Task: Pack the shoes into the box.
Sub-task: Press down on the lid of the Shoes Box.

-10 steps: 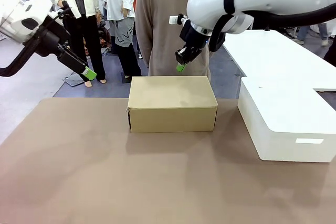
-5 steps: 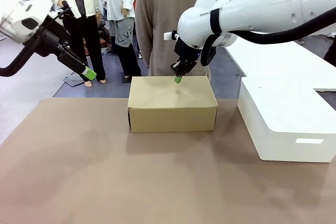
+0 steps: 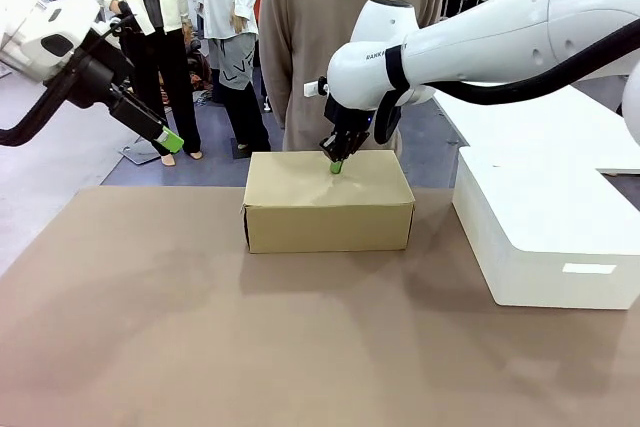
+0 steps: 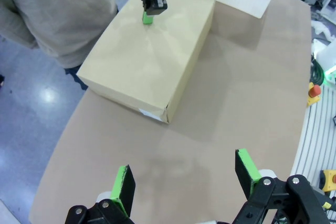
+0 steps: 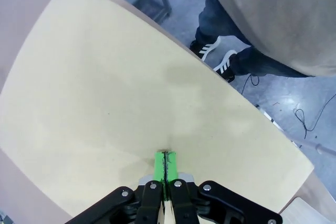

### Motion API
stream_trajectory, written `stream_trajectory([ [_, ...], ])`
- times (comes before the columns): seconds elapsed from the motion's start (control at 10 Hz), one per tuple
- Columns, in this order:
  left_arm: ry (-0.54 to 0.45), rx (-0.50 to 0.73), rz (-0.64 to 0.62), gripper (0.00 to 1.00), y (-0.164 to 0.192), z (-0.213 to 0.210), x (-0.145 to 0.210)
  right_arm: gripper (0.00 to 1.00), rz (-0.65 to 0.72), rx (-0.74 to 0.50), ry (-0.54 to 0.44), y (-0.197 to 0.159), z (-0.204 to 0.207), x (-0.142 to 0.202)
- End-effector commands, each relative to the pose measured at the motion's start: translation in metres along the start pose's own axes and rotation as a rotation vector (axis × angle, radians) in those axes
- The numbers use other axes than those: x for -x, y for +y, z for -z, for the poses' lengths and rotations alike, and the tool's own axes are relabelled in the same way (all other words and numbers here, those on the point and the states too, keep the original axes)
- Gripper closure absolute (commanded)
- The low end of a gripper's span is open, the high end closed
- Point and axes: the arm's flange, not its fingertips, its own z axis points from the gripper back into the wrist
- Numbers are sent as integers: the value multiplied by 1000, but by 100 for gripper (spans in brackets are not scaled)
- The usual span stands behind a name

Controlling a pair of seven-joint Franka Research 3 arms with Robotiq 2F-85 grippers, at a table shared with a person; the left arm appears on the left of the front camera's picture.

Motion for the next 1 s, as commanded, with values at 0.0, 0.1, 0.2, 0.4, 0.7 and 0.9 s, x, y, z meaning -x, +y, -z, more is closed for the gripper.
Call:
stream_trajectory([
  [0.0,2,2,-1,0,2,-1,0,100,6,13,12,7,-12,-1],
  [0.1,2,2,-1,0,2,-1,0,100,-21,-7,-14,11,-38,6],
  [0.2,2,2,-1,0,2,-1,0,100,-52,-18,-29,16,-60,14],
  [0.4,2,2,-1,0,2,-1,0,100,-112,-53,-28,24,-87,31],
  [0.7,2,2,-1,0,2,-1,0,100,-168,-66,-23,35,-106,65],
  [0.9,2,2,-1,0,2,-1,0,100,-183,-58,-24,38,-116,92],
])
